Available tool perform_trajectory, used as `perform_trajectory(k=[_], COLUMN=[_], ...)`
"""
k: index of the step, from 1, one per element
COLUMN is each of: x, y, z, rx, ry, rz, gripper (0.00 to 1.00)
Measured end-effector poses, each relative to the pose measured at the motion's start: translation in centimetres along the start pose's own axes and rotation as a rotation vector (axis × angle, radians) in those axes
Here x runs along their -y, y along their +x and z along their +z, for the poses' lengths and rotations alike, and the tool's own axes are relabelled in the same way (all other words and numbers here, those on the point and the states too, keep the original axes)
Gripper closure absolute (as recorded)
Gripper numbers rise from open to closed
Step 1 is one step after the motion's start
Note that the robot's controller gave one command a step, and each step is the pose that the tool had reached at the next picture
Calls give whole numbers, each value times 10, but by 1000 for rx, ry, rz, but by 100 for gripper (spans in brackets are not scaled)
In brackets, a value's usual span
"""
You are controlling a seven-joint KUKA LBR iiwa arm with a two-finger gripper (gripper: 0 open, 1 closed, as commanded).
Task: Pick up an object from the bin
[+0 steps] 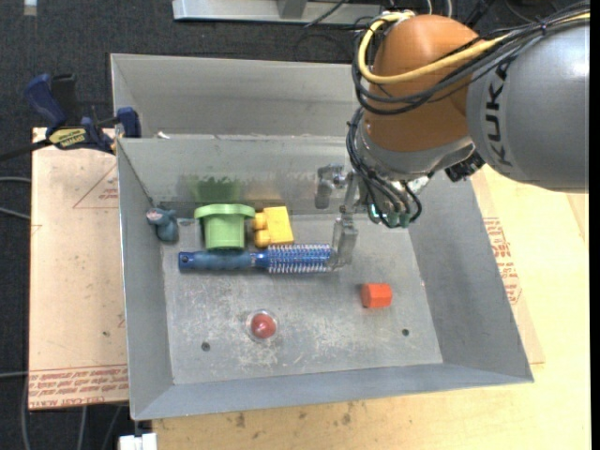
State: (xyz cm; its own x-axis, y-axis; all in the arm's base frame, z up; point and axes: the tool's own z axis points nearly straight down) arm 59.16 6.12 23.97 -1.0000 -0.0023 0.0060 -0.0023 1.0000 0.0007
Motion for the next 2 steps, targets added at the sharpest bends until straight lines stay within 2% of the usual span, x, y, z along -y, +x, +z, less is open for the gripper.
perform_trajectory(k=[1, 2], x=[-20, -23], y=[-52, 11], z=[167, 139], rx=[19, 8], ry=[0, 2], rz=[-351, -883], gripper=[0, 0])
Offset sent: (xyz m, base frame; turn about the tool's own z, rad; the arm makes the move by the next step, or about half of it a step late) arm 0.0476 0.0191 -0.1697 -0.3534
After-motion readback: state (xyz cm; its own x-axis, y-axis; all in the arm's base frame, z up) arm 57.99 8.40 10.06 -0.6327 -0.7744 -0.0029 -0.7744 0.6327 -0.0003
